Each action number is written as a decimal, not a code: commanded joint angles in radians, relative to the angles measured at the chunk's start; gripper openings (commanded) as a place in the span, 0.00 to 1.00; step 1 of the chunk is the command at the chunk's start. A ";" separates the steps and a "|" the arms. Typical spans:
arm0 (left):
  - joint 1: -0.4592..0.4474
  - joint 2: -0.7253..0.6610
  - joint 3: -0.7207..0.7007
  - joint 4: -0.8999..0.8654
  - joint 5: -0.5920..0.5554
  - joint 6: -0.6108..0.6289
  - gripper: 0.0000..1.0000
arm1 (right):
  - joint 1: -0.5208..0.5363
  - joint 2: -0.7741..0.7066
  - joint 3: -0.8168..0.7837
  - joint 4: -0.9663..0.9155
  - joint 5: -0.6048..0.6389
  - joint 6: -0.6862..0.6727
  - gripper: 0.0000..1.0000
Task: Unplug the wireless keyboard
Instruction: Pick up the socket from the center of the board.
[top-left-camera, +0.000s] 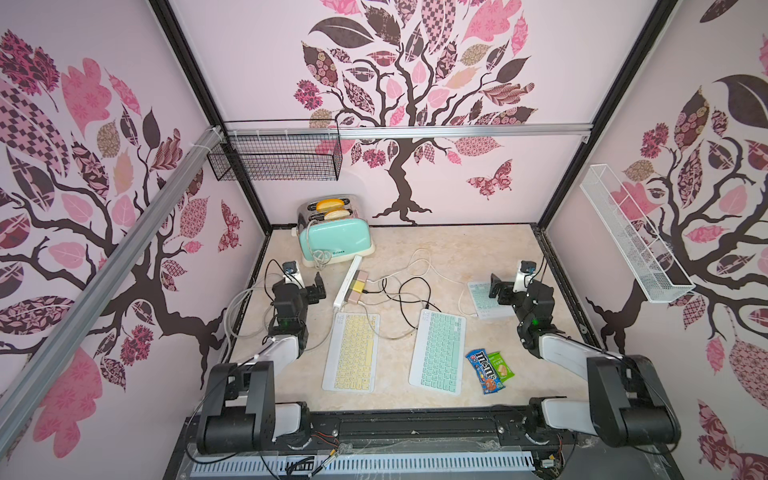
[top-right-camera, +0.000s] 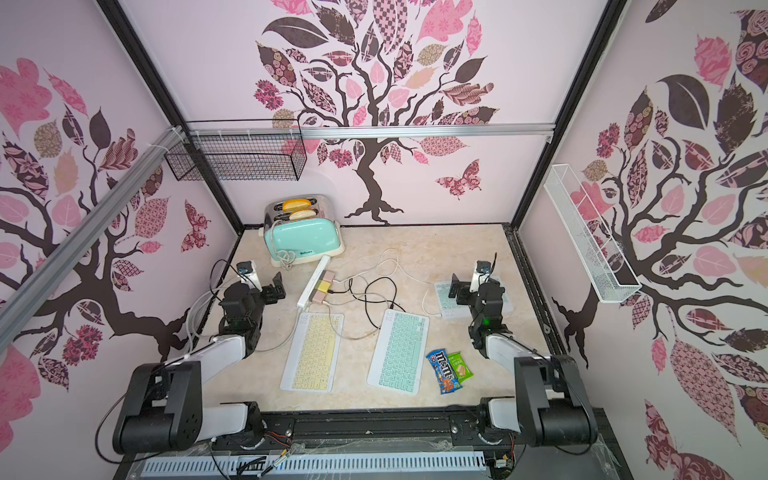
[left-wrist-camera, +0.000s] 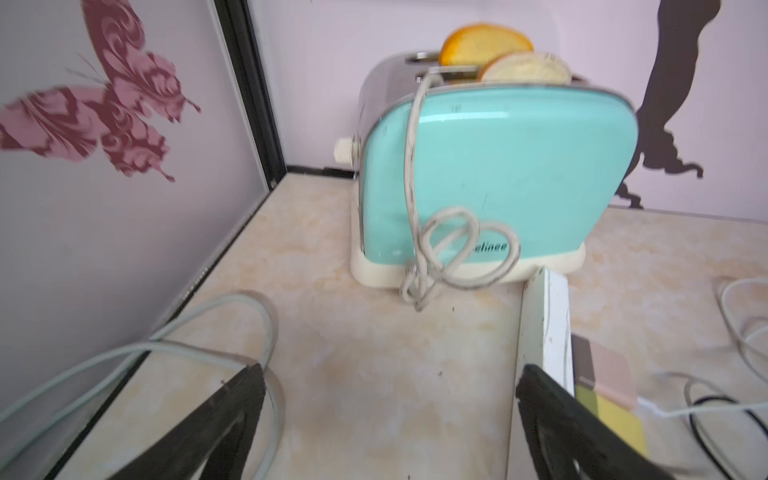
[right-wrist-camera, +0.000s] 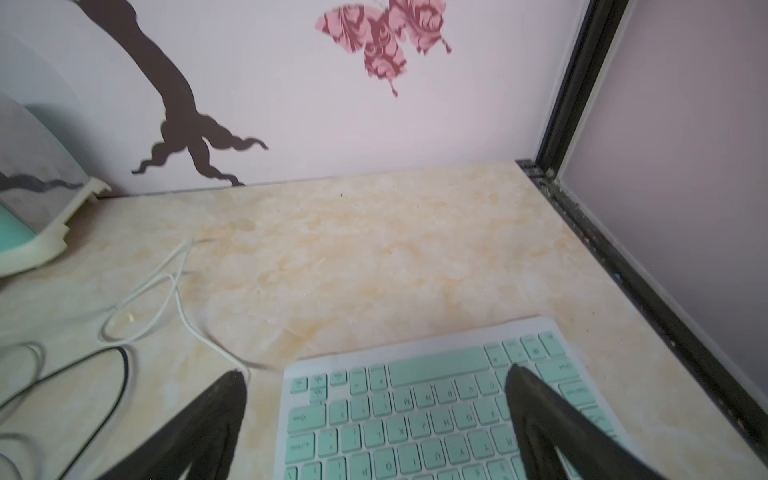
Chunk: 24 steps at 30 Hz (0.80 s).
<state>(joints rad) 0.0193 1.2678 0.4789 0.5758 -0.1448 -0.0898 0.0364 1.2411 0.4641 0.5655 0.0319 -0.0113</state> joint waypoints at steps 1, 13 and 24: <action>-0.002 -0.065 0.082 -0.250 -0.200 -0.203 0.98 | 0.005 -0.092 0.117 -0.313 0.034 0.208 0.99; 0.045 0.026 0.176 -0.590 0.038 -0.536 0.91 | 0.010 0.032 0.151 -0.505 -0.358 0.446 0.99; 0.044 0.319 0.594 -1.074 0.183 -0.319 0.78 | 0.081 0.054 0.159 -0.471 -0.389 0.380 0.99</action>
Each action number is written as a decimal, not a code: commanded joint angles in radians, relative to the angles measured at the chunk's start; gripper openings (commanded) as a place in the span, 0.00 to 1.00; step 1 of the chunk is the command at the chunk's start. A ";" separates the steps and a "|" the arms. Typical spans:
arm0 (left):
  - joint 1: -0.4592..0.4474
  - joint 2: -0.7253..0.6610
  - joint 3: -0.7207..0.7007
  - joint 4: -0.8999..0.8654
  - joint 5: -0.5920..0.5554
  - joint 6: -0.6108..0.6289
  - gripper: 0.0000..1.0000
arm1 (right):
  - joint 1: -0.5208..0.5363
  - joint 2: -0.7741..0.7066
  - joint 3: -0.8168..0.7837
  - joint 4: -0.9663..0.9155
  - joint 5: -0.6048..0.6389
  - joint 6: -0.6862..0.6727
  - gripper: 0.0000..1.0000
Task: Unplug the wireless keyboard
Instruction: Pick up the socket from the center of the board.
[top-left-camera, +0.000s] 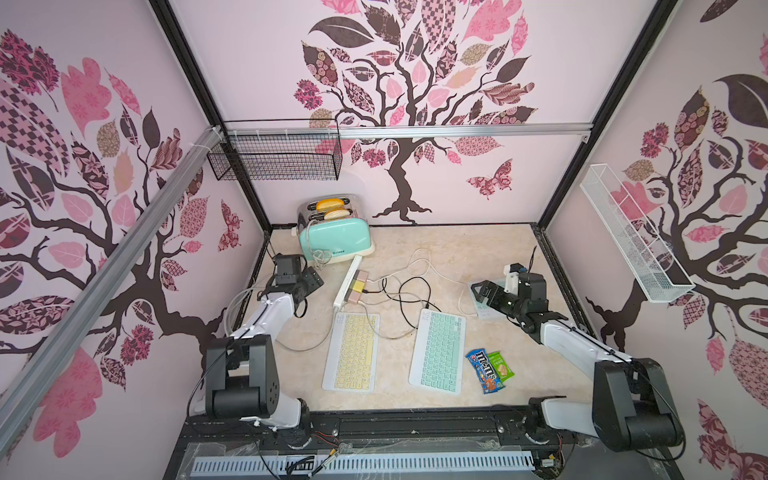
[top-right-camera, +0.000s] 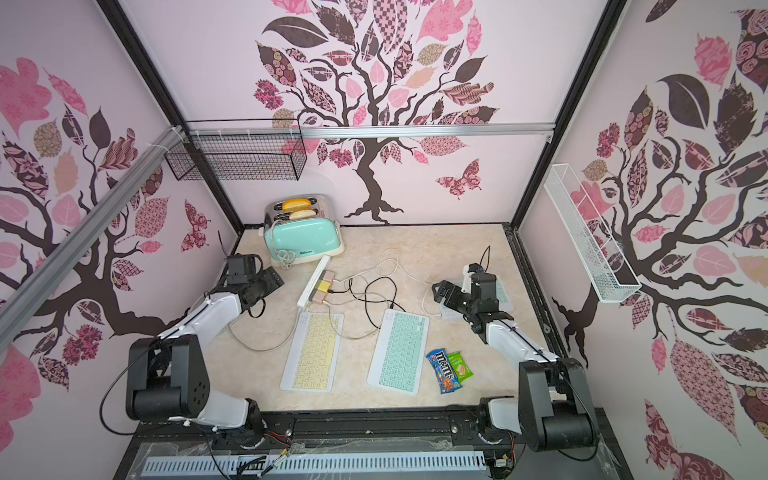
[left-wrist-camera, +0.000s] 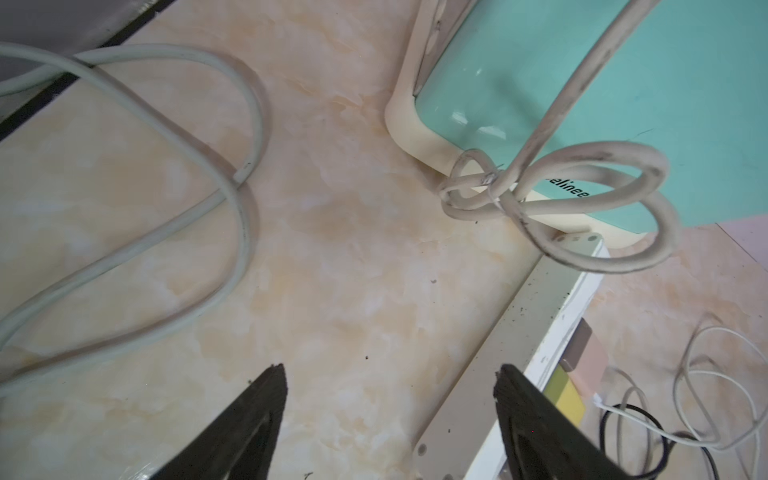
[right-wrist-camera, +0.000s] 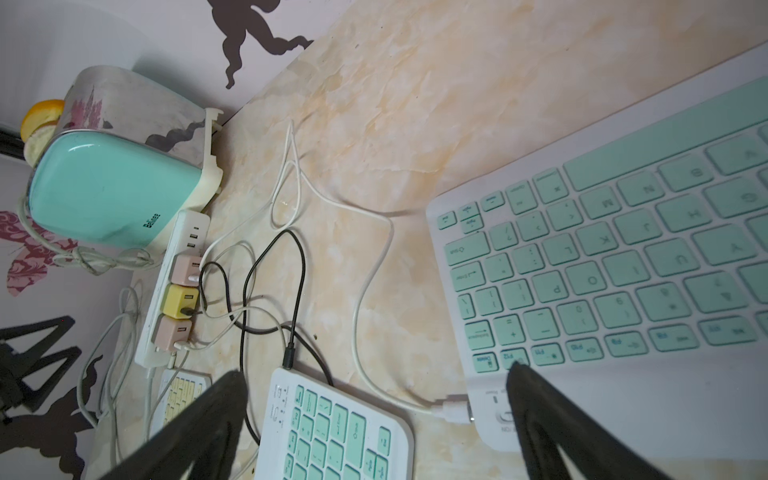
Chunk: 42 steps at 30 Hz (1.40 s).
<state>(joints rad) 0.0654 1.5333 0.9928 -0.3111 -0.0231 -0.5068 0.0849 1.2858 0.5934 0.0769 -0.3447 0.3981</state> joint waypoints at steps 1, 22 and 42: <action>-0.003 0.077 0.127 -0.228 0.061 0.135 0.79 | 0.042 0.010 0.032 0.017 -0.012 -0.032 0.99; -0.094 0.214 0.234 -0.345 0.266 0.682 0.87 | 0.076 0.037 0.045 0.015 -0.019 -0.035 0.99; -0.180 0.293 0.241 -0.381 0.092 0.685 0.71 | 0.077 0.052 0.048 -0.006 -0.008 -0.031 1.00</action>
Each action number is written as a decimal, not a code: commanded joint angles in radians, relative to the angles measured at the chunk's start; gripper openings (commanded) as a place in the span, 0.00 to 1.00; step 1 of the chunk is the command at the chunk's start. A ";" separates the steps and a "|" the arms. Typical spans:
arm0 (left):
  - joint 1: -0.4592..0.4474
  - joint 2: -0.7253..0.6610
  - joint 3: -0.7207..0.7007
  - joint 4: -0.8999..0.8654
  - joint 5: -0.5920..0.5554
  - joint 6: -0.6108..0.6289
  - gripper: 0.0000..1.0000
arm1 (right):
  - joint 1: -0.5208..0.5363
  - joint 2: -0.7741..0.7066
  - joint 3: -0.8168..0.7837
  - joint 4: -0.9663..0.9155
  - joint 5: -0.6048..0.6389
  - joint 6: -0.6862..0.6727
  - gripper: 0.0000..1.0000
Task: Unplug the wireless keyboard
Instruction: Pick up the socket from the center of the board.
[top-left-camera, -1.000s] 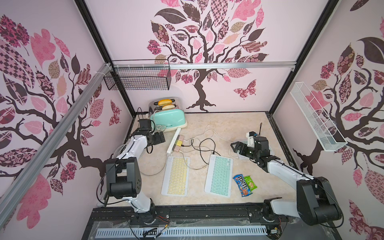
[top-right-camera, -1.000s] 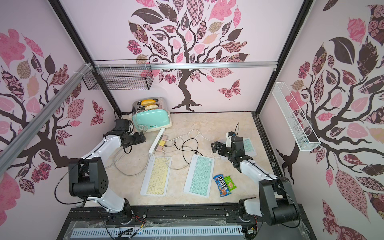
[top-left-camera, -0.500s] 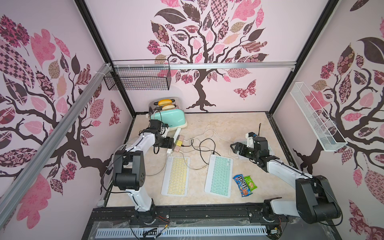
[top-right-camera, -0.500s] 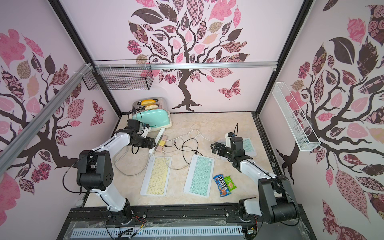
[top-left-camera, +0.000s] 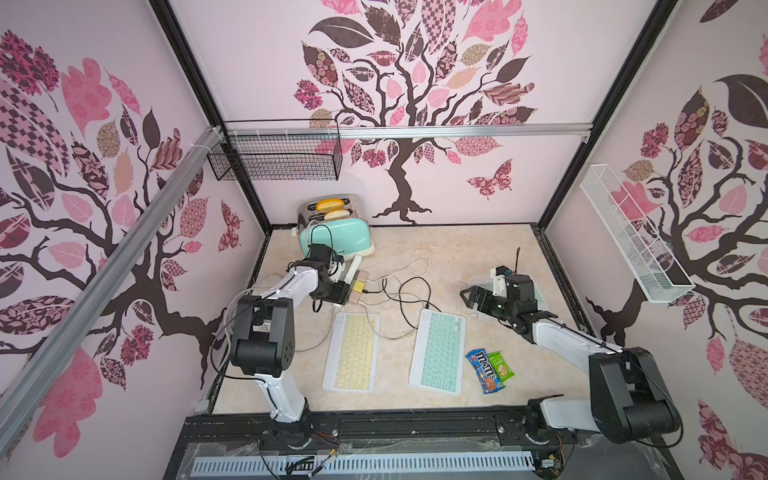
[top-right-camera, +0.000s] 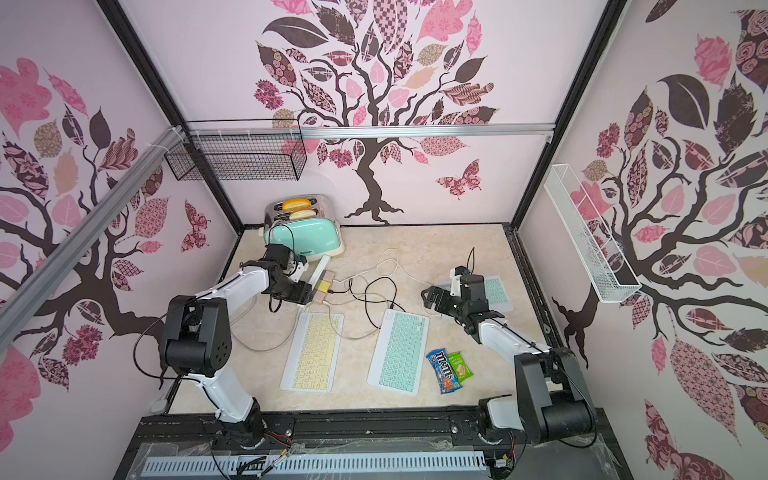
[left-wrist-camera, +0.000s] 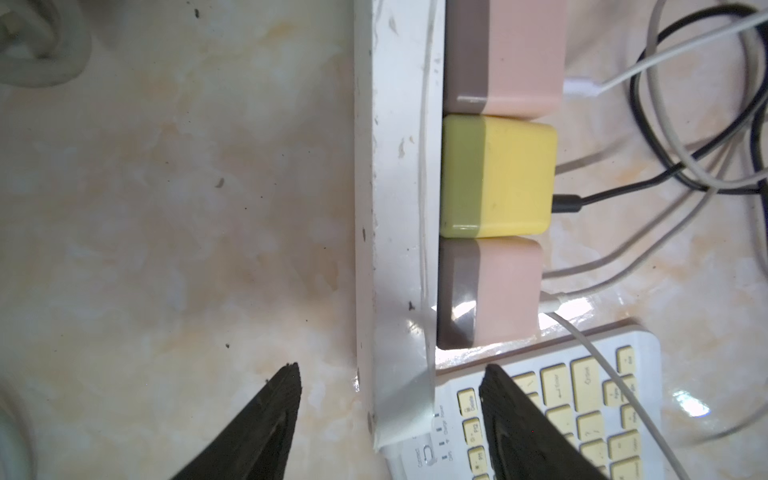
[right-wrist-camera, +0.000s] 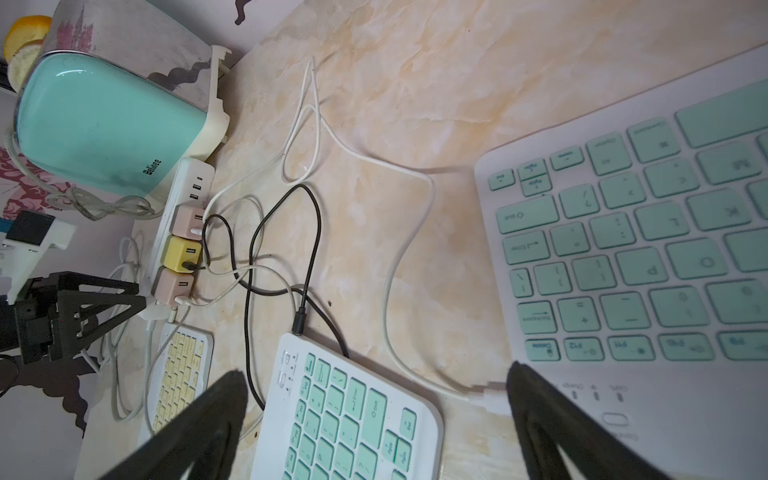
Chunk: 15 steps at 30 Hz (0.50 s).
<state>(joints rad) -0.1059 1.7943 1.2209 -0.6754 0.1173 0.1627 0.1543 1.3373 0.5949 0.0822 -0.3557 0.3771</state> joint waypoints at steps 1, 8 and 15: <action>-0.014 0.038 0.020 -0.020 -0.056 0.017 0.69 | 0.007 0.003 0.047 -0.013 0.001 -0.010 0.99; -0.043 0.087 0.037 -0.044 -0.117 0.030 0.54 | 0.007 0.003 0.052 -0.028 0.012 -0.010 0.99; -0.049 0.068 0.046 -0.047 -0.121 0.013 0.35 | 0.007 0.010 0.062 -0.036 0.000 -0.009 0.99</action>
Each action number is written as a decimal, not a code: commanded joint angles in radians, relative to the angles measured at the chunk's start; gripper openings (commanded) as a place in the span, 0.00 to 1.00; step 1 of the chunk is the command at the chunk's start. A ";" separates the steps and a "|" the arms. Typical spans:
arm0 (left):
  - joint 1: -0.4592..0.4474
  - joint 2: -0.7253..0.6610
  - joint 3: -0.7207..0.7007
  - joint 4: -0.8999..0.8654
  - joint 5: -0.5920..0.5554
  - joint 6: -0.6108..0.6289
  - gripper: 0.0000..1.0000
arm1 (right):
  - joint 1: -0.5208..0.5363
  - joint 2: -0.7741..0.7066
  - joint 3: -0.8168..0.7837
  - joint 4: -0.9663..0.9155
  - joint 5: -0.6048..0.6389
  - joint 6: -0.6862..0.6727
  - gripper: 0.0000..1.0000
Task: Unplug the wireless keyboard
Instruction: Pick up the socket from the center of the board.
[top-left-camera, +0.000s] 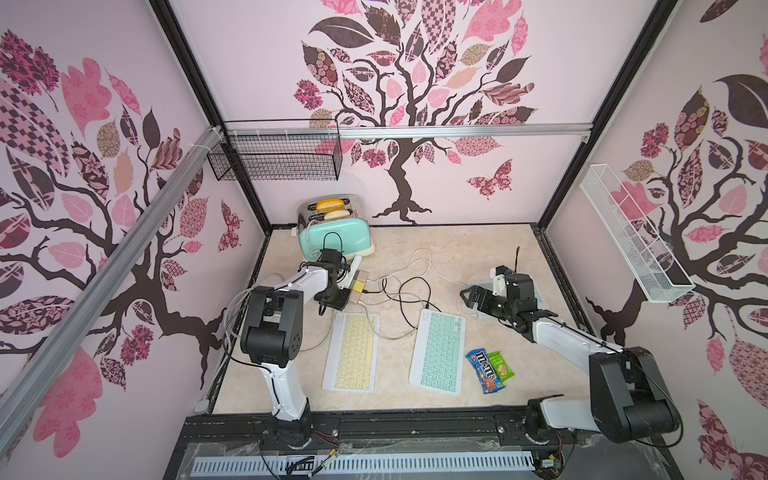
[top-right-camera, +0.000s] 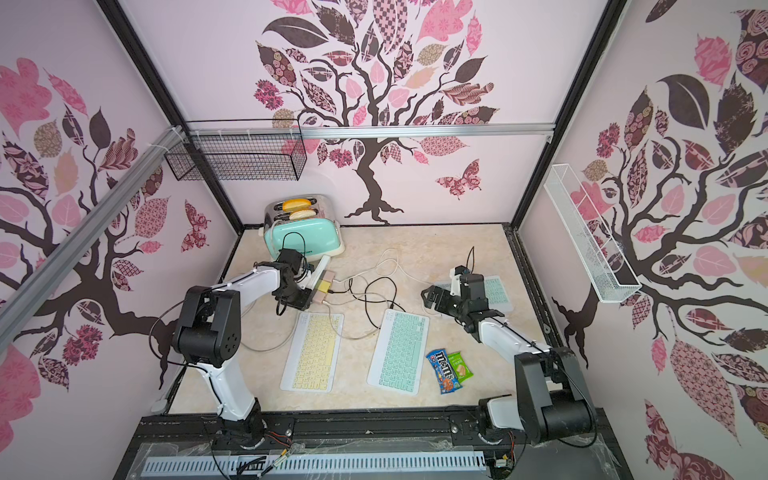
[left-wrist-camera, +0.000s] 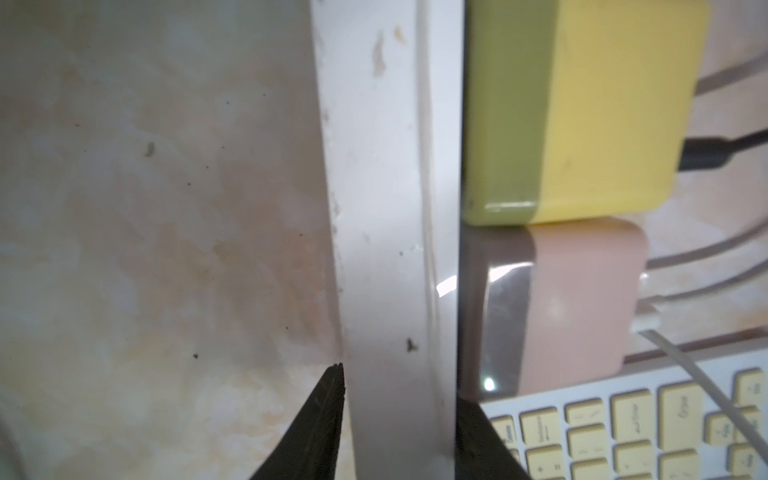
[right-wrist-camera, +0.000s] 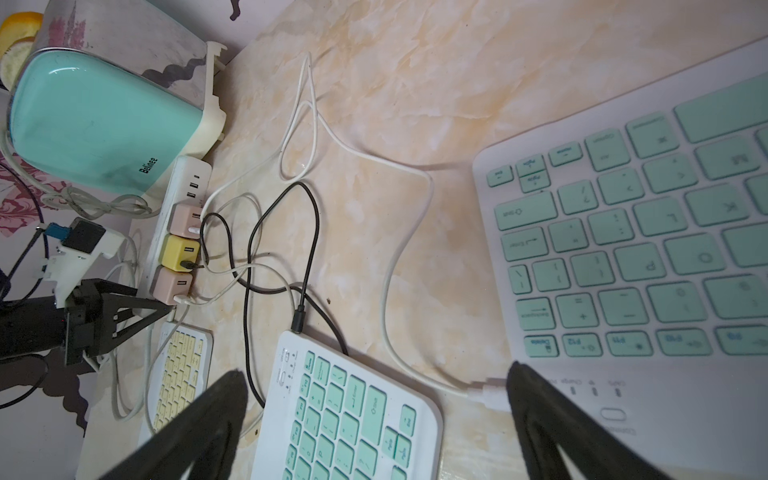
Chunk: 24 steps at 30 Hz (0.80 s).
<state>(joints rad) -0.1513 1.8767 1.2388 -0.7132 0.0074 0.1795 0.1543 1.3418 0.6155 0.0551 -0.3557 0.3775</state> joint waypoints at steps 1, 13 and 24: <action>-0.005 -0.017 0.033 -0.009 -0.010 -0.010 0.33 | 0.008 0.003 0.042 -0.010 -0.004 -0.008 0.99; -0.019 -0.062 0.102 -0.075 0.026 -0.146 0.00 | 0.008 -0.023 0.074 -0.034 -0.135 0.069 0.99; -0.134 -0.189 0.038 -0.035 0.048 -0.648 0.00 | 0.256 0.004 0.123 0.051 -0.257 0.266 0.99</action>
<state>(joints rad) -0.2741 1.7706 1.3006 -0.8181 0.0334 -0.2562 0.3443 1.3346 0.6750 0.0662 -0.5732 0.5846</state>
